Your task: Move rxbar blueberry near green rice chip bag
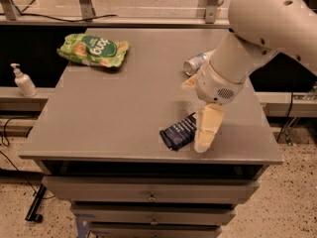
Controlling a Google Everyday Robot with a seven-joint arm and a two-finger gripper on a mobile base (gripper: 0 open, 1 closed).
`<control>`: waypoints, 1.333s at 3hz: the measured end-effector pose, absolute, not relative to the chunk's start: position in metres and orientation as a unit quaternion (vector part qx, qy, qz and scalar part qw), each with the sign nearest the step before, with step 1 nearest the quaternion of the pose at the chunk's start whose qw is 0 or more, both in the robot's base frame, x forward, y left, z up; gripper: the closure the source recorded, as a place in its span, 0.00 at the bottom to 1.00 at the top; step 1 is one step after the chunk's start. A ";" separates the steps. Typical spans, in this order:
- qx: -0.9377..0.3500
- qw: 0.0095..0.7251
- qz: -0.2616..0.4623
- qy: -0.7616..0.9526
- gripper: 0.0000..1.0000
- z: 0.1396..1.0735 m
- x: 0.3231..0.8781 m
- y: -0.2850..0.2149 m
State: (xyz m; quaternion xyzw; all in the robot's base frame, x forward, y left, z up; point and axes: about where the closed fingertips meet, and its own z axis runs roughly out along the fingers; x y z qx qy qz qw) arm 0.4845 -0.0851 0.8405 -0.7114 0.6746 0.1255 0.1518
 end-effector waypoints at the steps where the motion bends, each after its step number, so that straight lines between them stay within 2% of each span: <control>1: -0.704 0.130 0.133 0.685 0.18 0.820 0.485 -0.087; 4: -0.697 0.110 0.137 0.695 0.87 0.825 0.484 -0.090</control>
Offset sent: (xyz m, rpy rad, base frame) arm -0.0001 -0.0097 -0.0459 -0.0790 0.1413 -0.0636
